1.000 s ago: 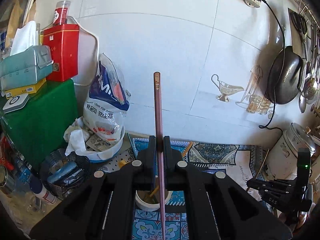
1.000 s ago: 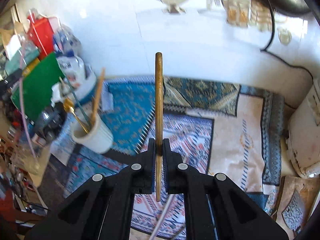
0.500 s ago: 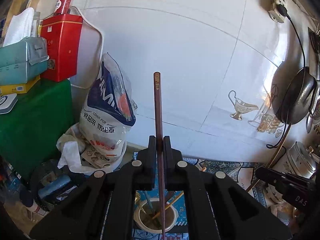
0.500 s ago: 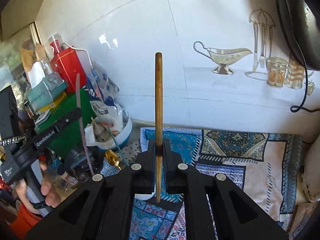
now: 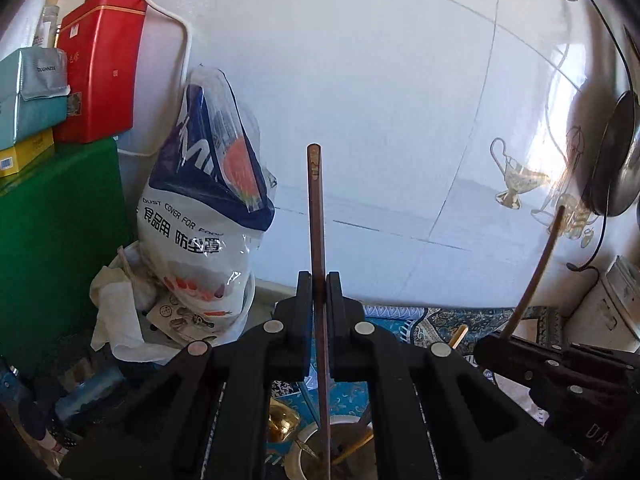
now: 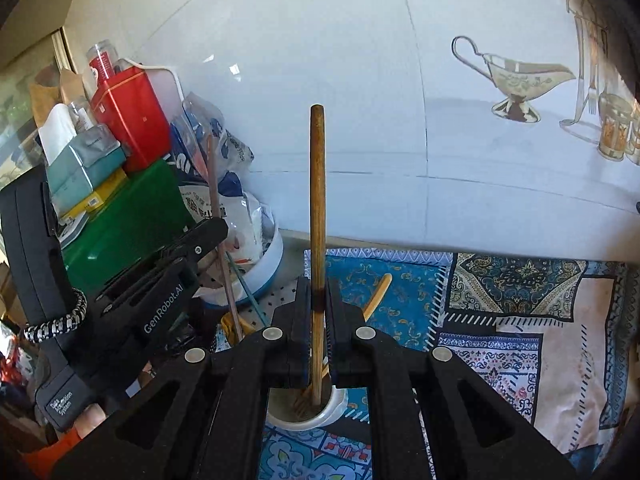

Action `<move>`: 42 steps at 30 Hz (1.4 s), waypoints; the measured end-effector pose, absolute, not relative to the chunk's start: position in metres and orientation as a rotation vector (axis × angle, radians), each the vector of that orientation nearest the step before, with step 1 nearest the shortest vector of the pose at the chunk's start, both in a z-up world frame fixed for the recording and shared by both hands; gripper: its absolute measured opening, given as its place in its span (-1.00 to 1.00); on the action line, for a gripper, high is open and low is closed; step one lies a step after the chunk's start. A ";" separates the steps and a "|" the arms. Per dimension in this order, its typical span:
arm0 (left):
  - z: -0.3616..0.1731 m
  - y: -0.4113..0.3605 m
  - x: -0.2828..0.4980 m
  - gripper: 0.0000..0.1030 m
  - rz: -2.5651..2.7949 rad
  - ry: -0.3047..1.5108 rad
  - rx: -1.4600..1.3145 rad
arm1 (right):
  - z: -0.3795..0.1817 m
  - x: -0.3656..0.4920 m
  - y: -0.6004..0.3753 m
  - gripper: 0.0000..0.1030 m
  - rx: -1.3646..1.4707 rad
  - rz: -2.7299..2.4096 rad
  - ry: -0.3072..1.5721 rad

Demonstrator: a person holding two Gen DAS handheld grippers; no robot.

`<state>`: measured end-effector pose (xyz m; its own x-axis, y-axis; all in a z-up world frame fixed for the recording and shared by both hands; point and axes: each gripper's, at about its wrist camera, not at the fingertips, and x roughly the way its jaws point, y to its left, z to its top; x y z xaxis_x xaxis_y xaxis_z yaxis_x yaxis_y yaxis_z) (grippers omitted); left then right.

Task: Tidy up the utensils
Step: 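Lower the brown and wooden chopsticks into the white cup and open both tools, then move both tools back over the white and grey chopsticks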

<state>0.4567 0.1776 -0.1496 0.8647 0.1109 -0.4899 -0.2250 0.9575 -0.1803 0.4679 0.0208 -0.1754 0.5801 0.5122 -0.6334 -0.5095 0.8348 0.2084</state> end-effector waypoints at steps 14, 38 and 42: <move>-0.197 0.177 0.455 -0.92 0.124 0.650 -0.226 | -0.216 0.473 0.030 -0.88 -0.063 0.581 0.893; -0.173 0.119 0.382 -0.22 0.126 0.797 -0.128 | -0.181 0.422 -0.043 -0.43 -0.136 0.540 0.861; -0.168 0.095 0.383 -0.06 0.094 0.791 -0.117 | -0.182 0.414 -0.077 -0.43 -0.137 0.489 0.863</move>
